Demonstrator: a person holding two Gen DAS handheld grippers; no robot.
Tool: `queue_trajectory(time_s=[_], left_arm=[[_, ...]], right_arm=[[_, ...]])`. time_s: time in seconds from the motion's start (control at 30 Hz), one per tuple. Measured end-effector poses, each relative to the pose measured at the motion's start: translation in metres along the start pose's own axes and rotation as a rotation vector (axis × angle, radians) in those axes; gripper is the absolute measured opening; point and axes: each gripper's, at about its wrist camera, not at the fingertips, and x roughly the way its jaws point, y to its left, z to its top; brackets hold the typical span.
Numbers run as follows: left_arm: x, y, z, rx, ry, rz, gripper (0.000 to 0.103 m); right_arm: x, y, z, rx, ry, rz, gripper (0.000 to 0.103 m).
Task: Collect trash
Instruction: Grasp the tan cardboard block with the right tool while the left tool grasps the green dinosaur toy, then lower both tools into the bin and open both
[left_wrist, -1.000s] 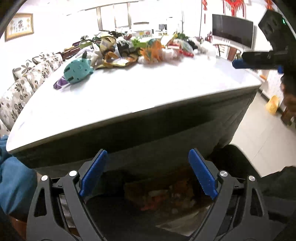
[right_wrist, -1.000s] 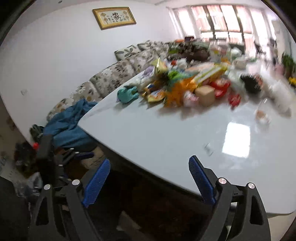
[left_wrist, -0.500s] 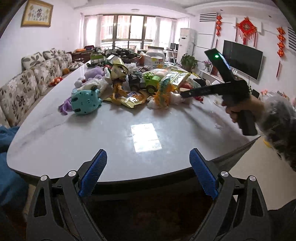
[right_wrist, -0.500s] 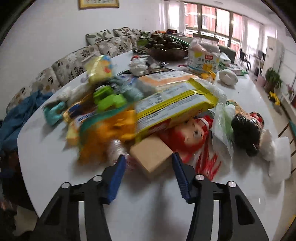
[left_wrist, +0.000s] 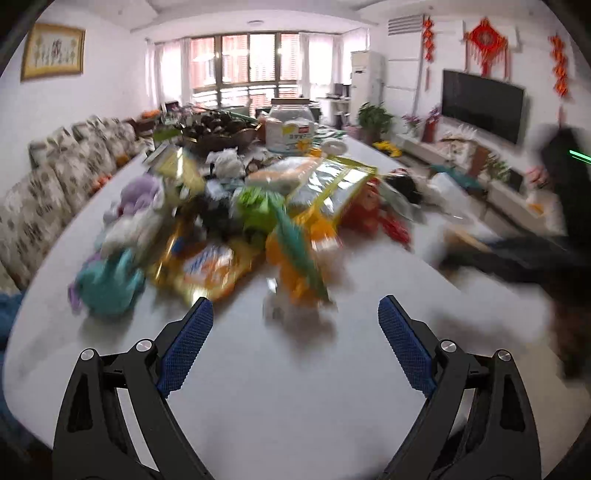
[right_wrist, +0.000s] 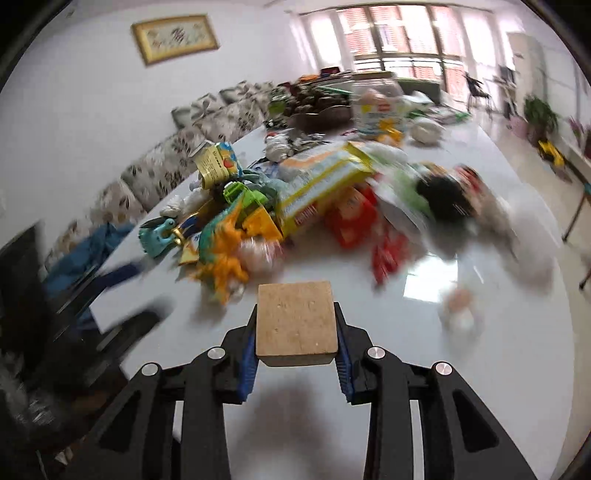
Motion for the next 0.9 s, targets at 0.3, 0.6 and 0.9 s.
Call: queue_trajectory(time_s=[0.3,0.6,0.9], left_arm=[[0.042,0.020,0.034,-0.105,0.075,0.007,0.039],[-0.149,0.031,0.007,-0.014,-0.179,-0.083,0.040],[-0.194,0.023,-0.084,-0.035,-0.065,-0.230,0.040]], right_arm=[[-0.029,-0.009,-0.075,0.105,0.026,0.003,0.035],[-0.063,0.024,-0.071,0.076,-0.087,0.109,0.035],[-0.071,0.087,-0.105,-0.037,-0.006,0.188,0.035]])
